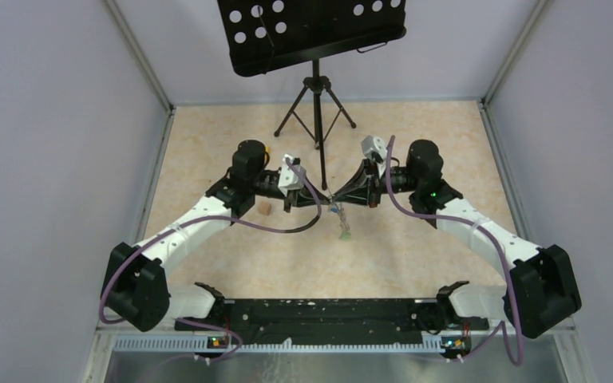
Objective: Put the keys on the keyring
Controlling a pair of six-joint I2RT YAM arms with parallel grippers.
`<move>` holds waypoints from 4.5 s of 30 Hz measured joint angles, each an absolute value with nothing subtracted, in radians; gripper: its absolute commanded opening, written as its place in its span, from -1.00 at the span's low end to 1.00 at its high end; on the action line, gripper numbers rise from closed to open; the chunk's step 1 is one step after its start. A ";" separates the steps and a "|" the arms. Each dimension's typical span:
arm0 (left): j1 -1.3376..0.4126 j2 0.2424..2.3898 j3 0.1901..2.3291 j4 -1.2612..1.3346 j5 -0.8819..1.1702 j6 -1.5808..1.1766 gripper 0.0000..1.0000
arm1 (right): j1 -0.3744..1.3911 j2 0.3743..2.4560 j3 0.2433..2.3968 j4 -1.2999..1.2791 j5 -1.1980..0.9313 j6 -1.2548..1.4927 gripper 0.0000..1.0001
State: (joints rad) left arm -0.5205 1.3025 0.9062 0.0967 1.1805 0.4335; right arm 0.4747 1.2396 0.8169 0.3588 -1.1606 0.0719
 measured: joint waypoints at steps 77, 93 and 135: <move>-0.596 1.335 0.958 -0.035 0.949 0.456 -1.00 | 0.468 1.254 0.794 0.267 -1.070 -0.068 -0.92; -0.611 1.335 1.147 -0.415 0.786 0.595 -1.00 | 0.468 1.216 0.819 0.013 -0.949 -0.332 -0.26; -0.716 1.385 1.249 -0.615 0.665 0.570 -1.00 | 0.524 1.261 0.820 0.131 -1.067 -0.196 -0.65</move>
State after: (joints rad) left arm -0.7162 1.3853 1.2488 -0.6151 0.6647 0.5705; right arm 0.5236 1.2610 0.8196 0.1314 -1.0672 -0.1963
